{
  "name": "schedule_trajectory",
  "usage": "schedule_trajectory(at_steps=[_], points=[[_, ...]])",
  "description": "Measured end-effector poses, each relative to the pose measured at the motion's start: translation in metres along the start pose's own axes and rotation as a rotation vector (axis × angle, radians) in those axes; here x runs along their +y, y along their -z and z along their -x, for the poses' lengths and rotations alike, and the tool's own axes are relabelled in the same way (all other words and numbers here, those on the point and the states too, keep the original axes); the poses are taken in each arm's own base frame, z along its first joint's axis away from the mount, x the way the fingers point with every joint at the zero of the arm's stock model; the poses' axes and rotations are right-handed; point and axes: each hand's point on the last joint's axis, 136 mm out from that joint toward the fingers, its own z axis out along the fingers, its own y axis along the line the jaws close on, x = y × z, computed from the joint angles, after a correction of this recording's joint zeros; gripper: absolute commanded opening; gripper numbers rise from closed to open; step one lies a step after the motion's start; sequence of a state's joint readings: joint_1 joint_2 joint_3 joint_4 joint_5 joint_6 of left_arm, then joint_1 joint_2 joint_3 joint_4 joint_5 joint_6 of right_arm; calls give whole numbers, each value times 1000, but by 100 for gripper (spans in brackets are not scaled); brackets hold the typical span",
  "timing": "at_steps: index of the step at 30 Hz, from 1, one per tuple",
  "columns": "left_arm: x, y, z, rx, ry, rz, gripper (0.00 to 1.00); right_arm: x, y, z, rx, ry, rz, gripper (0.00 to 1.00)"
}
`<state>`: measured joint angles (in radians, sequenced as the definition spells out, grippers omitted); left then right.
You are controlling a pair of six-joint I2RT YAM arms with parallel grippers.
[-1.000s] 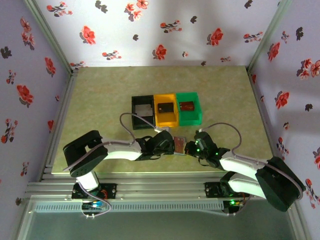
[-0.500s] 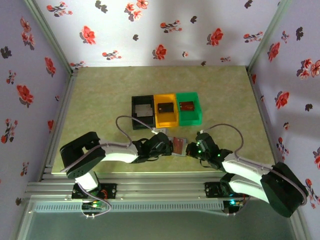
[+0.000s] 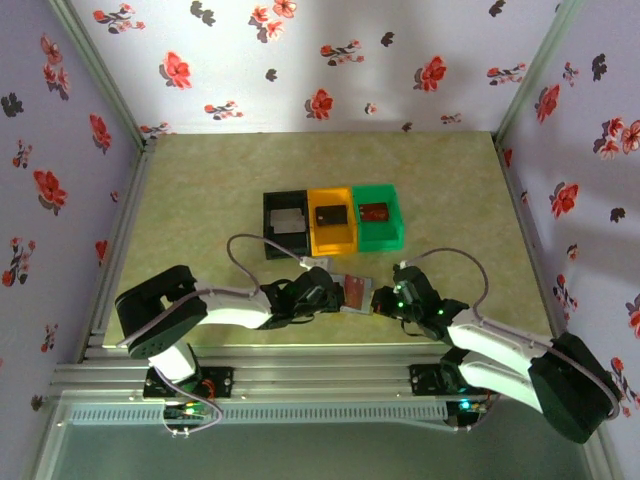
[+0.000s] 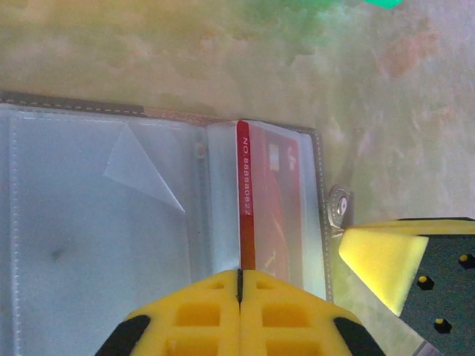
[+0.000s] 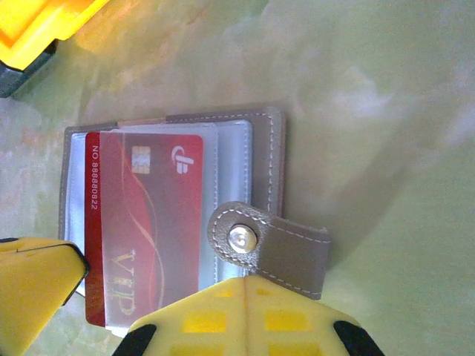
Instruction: Take the credit cards out of the card holder
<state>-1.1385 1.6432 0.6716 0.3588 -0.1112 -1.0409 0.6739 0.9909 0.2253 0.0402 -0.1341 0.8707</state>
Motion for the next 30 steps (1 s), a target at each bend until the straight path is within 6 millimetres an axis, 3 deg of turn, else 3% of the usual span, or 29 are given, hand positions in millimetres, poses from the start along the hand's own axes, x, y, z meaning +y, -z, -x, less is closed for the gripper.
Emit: schedule_trajectory(at_steps=[13,28,30], points=[[-15,1,2,-1,5,-65,0,7,-10,1,14,1,31,0],[-11,-2,-3,15,4,-63,0,3,-13,5,-12,-18,8,0],[-14,-3,-2,17,4,-66,6,3,-14,6,-15,-19,7,0]])
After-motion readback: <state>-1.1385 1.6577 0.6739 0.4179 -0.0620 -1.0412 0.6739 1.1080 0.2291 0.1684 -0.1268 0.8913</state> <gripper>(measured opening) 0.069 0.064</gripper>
